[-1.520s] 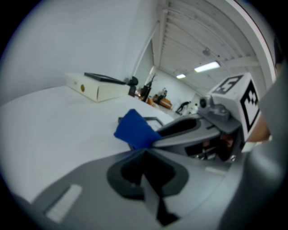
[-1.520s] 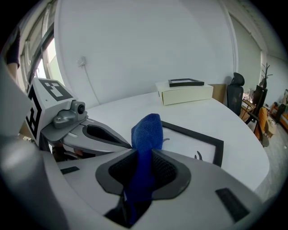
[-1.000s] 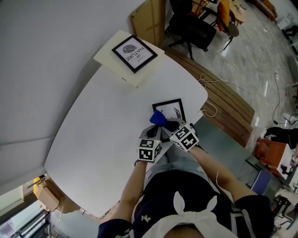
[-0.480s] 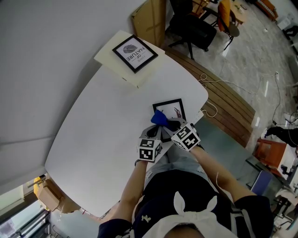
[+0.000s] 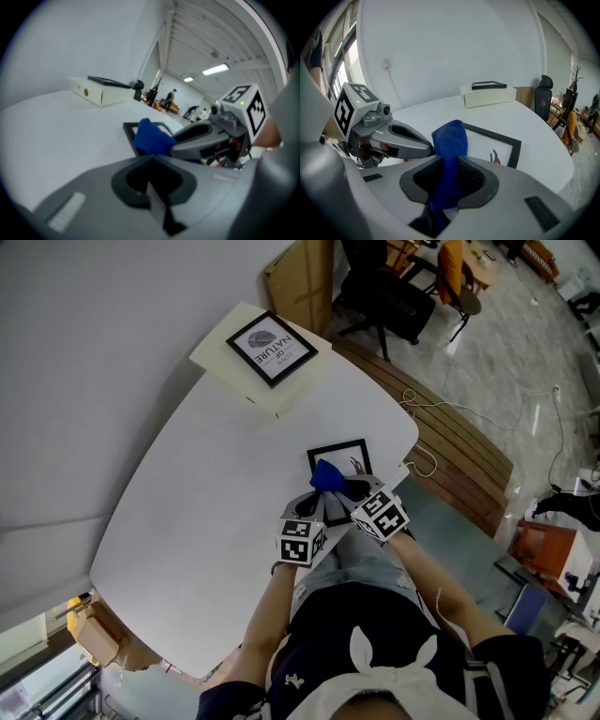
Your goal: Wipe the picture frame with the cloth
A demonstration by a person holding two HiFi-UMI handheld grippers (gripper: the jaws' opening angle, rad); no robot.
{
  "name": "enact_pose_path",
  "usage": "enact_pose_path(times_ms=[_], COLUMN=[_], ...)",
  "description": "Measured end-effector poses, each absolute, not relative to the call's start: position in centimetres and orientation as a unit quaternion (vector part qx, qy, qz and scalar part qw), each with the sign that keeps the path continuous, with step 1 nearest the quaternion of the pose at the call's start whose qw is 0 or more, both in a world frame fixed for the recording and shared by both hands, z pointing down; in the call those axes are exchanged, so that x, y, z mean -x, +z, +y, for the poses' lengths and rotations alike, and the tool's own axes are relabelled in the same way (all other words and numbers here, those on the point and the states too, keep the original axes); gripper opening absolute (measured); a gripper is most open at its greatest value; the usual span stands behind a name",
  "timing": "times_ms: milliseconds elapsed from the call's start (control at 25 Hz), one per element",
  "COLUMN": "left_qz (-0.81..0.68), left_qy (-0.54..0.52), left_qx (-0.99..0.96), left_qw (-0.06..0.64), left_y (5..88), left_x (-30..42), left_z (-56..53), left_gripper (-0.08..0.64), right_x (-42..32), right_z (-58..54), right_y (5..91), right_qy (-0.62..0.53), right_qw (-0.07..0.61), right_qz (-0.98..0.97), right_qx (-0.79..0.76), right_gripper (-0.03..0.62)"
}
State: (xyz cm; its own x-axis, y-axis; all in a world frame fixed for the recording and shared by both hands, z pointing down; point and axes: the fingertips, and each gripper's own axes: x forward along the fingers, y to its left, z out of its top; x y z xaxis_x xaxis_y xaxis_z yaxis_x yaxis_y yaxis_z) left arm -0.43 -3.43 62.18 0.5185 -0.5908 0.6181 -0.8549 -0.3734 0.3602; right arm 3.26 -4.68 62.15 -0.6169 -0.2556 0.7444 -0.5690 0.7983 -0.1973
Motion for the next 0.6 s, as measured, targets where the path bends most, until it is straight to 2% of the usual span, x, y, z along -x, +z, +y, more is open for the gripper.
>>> enact_pose_path(times_ms=[600], left_qz=[-0.450], left_qy=[0.199], left_qx=[-0.805], left_qw=[0.332], left_y=[62.2], left_x=[0.6], left_z=[-3.4], left_gripper=[0.003], right_x=[-5.8], right_z=[-5.9], right_y=[62.0], right_qy=[0.221], right_qw=[0.365], right_qz=[-0.862], right_qx=[-0.273], right_gripper=[0.089])
